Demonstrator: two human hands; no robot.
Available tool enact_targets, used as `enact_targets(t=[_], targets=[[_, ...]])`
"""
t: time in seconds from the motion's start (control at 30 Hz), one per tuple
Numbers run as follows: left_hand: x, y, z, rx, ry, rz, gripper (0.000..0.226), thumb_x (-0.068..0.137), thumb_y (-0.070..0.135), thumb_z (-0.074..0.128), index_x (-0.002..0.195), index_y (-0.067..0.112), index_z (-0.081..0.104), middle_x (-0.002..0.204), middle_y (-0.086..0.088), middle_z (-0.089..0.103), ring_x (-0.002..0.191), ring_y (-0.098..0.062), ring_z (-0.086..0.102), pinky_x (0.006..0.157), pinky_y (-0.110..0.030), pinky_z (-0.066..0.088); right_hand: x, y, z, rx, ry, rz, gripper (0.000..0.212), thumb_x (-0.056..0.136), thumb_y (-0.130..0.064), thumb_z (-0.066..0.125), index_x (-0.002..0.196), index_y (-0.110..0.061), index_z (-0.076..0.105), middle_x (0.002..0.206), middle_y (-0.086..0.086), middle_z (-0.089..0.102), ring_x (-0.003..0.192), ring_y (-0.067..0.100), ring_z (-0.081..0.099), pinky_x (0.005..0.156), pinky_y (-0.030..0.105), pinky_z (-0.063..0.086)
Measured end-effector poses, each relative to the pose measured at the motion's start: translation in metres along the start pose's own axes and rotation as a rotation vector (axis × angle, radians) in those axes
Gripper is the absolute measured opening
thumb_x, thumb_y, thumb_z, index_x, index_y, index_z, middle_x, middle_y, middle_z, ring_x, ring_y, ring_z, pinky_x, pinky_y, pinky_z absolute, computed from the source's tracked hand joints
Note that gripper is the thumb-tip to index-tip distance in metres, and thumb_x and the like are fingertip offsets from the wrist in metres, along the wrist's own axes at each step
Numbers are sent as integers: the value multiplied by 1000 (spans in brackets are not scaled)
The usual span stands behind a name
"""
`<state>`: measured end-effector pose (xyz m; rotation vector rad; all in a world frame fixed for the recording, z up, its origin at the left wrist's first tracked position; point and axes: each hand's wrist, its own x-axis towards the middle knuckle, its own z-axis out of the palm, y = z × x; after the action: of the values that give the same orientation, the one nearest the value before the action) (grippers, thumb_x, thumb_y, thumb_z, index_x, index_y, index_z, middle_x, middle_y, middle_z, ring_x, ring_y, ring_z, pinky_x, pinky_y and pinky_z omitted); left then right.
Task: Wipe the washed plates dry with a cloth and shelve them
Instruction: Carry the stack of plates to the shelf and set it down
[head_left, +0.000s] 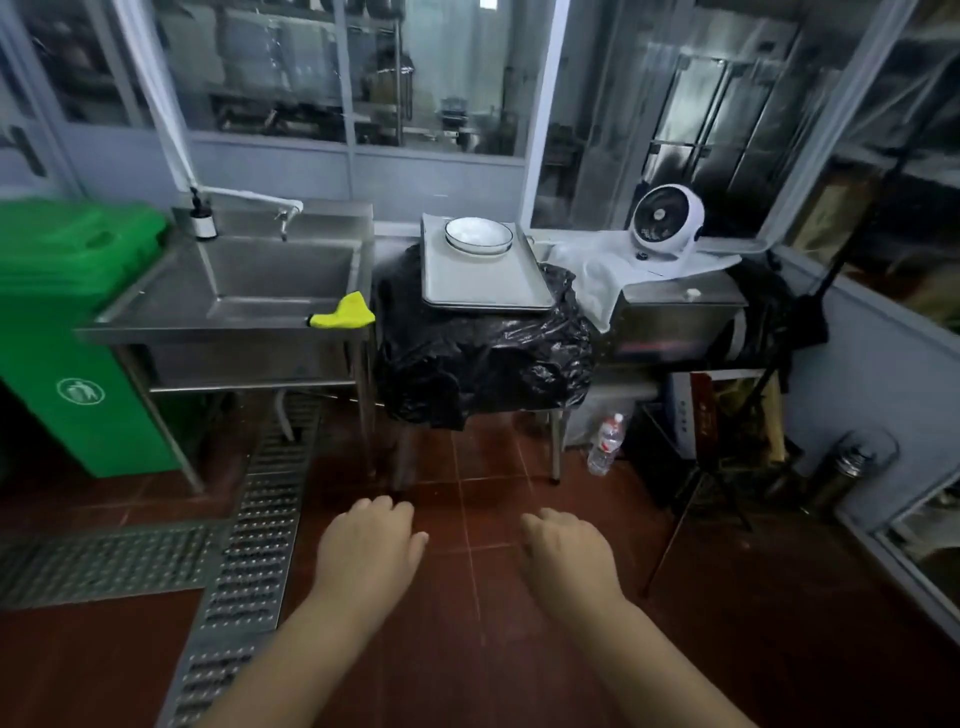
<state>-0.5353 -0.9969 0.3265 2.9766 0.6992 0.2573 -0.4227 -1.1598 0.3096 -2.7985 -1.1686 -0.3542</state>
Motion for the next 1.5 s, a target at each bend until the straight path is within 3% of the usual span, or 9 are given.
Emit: enact_targets(t=[0.27,0.43,0.7,0.83,0.93,1.03,1.17,1.3,1.5], targets=[[160,-12,15,-47,8,-116,32,95,44,44,112,24,62,104,8,61,102,-12,55,77,-25,44,174,50,31,12,-81,-42,27,58,-28,80,53,-24,54,52,-4,50,45,14,52,42,24,25],[255,-47,42,-62,18,-149,31,93,43,48,109,22,64,102,6,63,101,-15,57,75,-28,46,269,58,64,75,-132,-75,21,93,-31,47,94,-20,65,91,-1,62,88,21,61,70,32,44],[438,-118,53,-54,50,-95,27,91,44,51,105,23,63,102,5,62,102,-18,57,73,-31,45,453,46,104,62,-146,31,25,94,-34,42,104,-23,63,102,-4,61,101,20,58,76,31,42],[529,-144,54,-27,2,-62,22,77,40,72,80,20,66,79,4,63,81,-20,63,56,-31,45,535,46,115,94,-82,79,17,86,-28,54,78,-15,60,81,3,62,79,30,63,59,33,39],[583,-149,56,-8,-25,-8,28,59,38,85,64,20,65,63,4,59,63,-19,61,44,-26,37,578,57,123,68,-119,131,23,93,-33,44,94,-17,62,96,1,62,93,27,60,69,34,42],[629,-149,66,-16,-44,2,23,87,43,58,96,22,63,95,4,63,95,-18,59,66,-30,44,619,74,137,85,-155,173,27,95,-34,41,103,-20,62,104,-2,62,97,24,58,74,32,46],[693,-147,85,-22,-68,54,19,70,34,77,76,18,68,74,2,61,72,-20,62,50,-27,42,677,103,162,99,-188,215,28,96,-32,42,110,-20,63,109,-1,62,98,23,59,76,32,46],[762,-140,111,11,-60,31,27,95,39,41,107,20,58,106,4,57,102,-16,53,69,-28,37,745,138,195,105,-178,215,26,94,-28,43,106,-17,64,103,0,63,92,23,60,75,32,49],[887,-121,142,-22,-101,-73,35,96,39,40,122,20,52,119,3,57,108,-17,53,76,-30,45,861,211,231,172,-176,188,31,96,-27,44,122,-21,61,115,0,59,98,24,60,73,31,48]])
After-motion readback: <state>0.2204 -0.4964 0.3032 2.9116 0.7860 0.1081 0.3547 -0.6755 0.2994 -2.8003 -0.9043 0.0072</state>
